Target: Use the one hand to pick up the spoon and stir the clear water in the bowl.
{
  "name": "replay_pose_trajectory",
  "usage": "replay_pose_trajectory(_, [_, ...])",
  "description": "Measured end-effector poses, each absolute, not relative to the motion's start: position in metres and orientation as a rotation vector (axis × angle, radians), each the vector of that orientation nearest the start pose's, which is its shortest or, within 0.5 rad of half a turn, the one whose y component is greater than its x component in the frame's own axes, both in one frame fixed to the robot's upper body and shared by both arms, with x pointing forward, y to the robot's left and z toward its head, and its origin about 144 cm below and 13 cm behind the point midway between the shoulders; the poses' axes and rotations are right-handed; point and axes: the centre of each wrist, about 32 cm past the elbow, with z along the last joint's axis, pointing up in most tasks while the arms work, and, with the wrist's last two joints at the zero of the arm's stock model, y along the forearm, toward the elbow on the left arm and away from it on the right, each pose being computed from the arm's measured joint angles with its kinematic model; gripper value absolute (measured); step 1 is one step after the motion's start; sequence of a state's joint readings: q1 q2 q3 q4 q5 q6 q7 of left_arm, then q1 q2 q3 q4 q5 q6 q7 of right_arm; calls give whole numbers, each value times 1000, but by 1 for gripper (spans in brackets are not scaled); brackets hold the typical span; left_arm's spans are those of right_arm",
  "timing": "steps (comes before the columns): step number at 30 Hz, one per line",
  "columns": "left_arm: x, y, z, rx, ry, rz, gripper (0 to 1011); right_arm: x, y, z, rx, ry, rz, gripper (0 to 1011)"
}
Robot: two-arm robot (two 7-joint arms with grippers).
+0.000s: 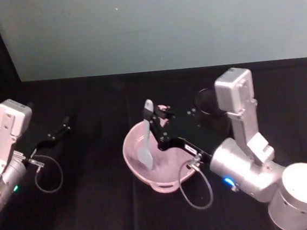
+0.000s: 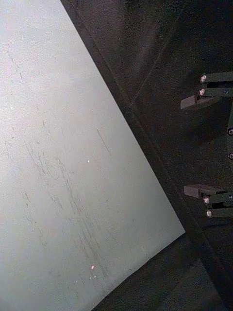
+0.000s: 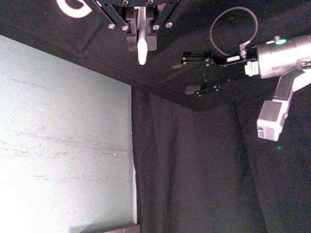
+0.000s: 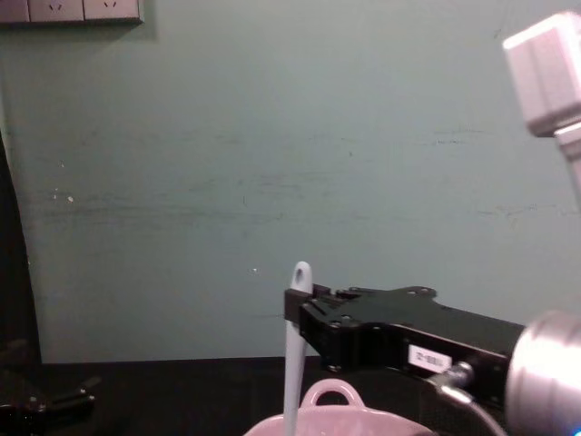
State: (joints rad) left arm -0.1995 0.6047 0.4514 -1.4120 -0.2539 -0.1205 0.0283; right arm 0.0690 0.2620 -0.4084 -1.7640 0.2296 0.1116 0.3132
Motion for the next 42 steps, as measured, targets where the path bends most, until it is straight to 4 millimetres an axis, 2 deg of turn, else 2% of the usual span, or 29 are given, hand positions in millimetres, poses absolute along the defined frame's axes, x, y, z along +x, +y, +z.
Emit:
replay_pose_trajectory(10, [489,310,1140,304,-285,1248,1011,474,-154,1195,-14,-78,-843,112])
replay_pose_trajectory(21, [489,310,1140,304,-285,1248,1011,488,-169,1195,-21,-105,-936,112])
replay_pose_trajectory(31, [489,310,1140,304,-285,1248,1011,481,-189,1200,-25,-118,-983,112])
replay_pose_trajectory(42, [489,310,1140,304,-285,1248,1011,456,-193,1203,-8,-73,-929,112])
